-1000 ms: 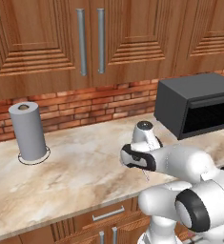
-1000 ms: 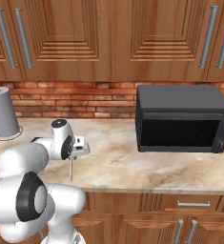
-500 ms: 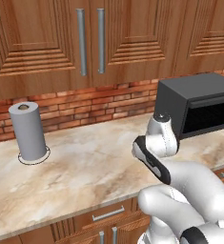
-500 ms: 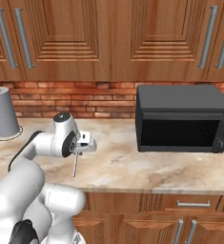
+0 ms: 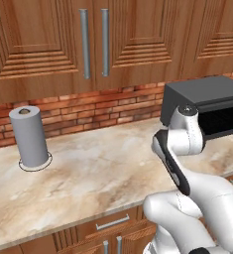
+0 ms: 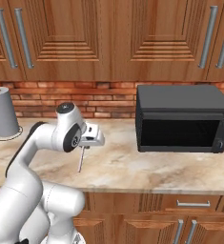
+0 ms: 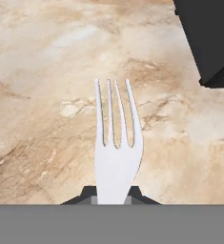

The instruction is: Take the fork and place it on the left side of the plate. Then take the spoon and place it on the right side of the plate. Make sure they're directly next to the plate.

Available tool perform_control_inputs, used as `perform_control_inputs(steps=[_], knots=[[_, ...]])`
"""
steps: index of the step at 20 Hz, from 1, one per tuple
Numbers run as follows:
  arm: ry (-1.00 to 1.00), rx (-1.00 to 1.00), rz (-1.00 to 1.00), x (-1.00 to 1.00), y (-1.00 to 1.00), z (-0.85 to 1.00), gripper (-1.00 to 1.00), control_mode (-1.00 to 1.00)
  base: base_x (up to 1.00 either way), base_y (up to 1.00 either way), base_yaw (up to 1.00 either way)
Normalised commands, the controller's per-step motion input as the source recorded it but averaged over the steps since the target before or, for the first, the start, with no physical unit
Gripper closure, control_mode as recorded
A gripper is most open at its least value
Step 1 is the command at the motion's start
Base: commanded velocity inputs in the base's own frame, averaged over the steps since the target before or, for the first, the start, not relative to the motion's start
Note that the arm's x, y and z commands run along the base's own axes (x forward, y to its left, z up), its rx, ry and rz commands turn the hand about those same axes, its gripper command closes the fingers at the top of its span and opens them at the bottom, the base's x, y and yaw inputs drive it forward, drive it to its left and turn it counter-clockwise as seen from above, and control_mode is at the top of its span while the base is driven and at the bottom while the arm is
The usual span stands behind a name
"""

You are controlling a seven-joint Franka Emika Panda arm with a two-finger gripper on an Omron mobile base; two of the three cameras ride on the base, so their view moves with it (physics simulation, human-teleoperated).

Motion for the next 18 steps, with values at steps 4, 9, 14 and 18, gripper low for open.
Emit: perform_control_inputs(steps=[4,9,14,18], knots=[[0.00,0.00,-0.05,-0.17,-0.35,0.65,1.00,-1.00,0.00,0.00,0.00],[0.00,0.00,-0.02,-0.20,-0.21,0.45,1.00,-1.00,0.00,0.00,0.00],[0.00,0.00,0.00,-0.31,-0.13,0.07,1.00,-1.00,0.00,0.00,0.00],[0.00,0.00,0.00,-0.47,-0.25,0.00,1.00,-1.00,0.00,0.00,0.00]])
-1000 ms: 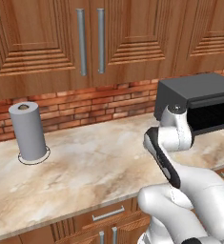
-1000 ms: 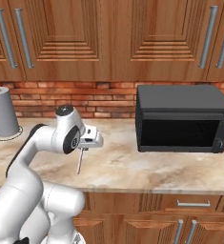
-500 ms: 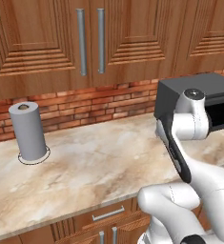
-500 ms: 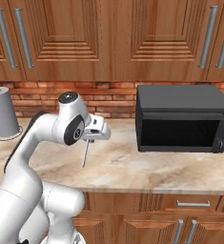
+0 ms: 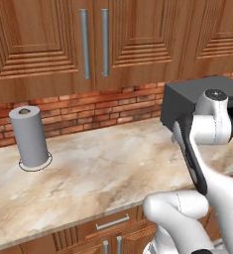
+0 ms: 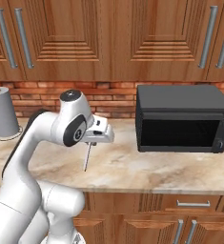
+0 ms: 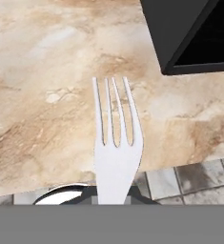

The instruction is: Take the fork and place it on the left side of the plate. Then take the spoon and place it on the right side of the plate. Make sure they're directly next to the plate.

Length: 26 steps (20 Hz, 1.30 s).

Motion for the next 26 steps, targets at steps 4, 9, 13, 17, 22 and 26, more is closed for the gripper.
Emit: perform_control_inputs(steps=[4,9,13,17,22,26], knots=[[0.00,0.00,0.00,-0.55,-0.29,-0.09,1.00,-1.00,0.00,0.00,0.00],[0.00,0.00,0.00,-0.13,-0.07,-0.03,1.00,1.00,-0.44,-0.36,0.00],[0.00,0.00,0.00,0.00,0.00,0.00,1.00,1.00,-0.41,-0.59,0.06],[0.00,0.00,0.00,0.00,0.00,0.00,1.00,1.00,-0.28,-0.63,0.16],[0.00,0.00,0.00,0.00,0.00,0.00,1.00,1.00,0.02,-0.72,0.26],[0.00,0.00,0.00,0.00,0.00,0.00,1.00,1.00,0.04,-0.69,0.36]])
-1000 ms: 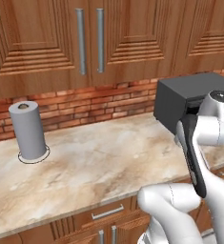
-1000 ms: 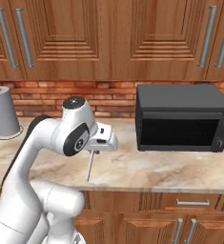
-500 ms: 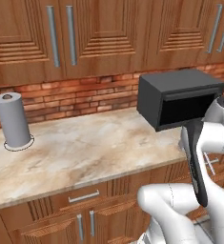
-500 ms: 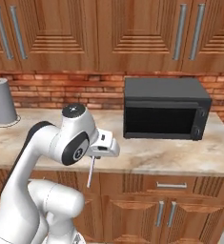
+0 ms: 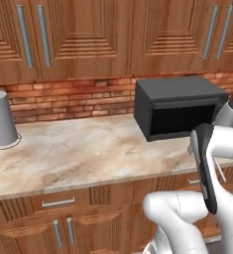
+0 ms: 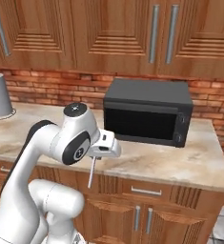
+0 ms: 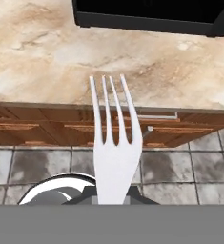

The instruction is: Take the fork and place it on the left side of the plate. Then take the spoon and place it on the right side of the plate. Make sure they're directly next to the plate.

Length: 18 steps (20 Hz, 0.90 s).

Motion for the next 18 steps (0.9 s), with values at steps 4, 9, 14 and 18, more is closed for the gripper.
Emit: perform_control_inputs(steps=[4,9,14,18], knots=[[0.00,0.00,0.00,0.00,0.00,0.00,1.00,1.00,0.00,-0.43,0.44],[0.00,0.00,0.00,0.00,0.00,0.00,1.00,1.00,-0.16,-0.24,0.53],[0.00,0.00,0.00,0.00,0.00,0.00,1.00,1.00,-0.42,-0.14,0.56],[0.00,0.00,0.00,0.00,0.00,0.00,1.00,1.00,-0.59,-0.05,0.57]])
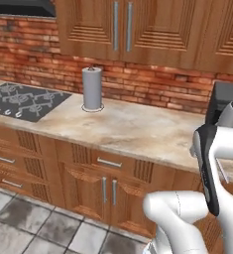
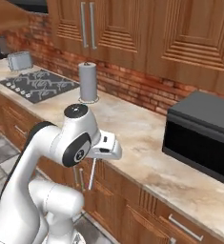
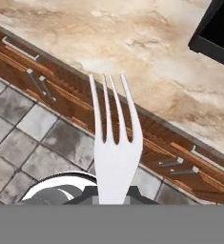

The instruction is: Take the fork and place it on the left side of the plate. Then take the spoon and place it on the right side of the plate. Make sure they're directly next to the plate.

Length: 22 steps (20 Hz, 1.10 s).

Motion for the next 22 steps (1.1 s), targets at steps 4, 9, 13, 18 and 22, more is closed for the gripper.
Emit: perform_control_inputs(steps=[4,9,13,18,22], knots=[[0.00,0.00,0.00,0.00,0.00,0.00,1.00,1.00,-0.73,0.00,0.51],[0.00,0.00,0.00,0.00,0.00,0.00,1.00,1.00,-0.92,0.00,0.41],[0.00,0.00,0.00,0.00,0.00,0.00,1.00,1.00,-1.00,0.00,0.35],[0.00,0.00,0.00,0.00,0.00,0.00,1.00,1.00,-1.00,0.00,0.32],[0.00,0.00,0.00,0.00,0.00,0.00,1.00,1.00,-1.00,0.00,0.31]])
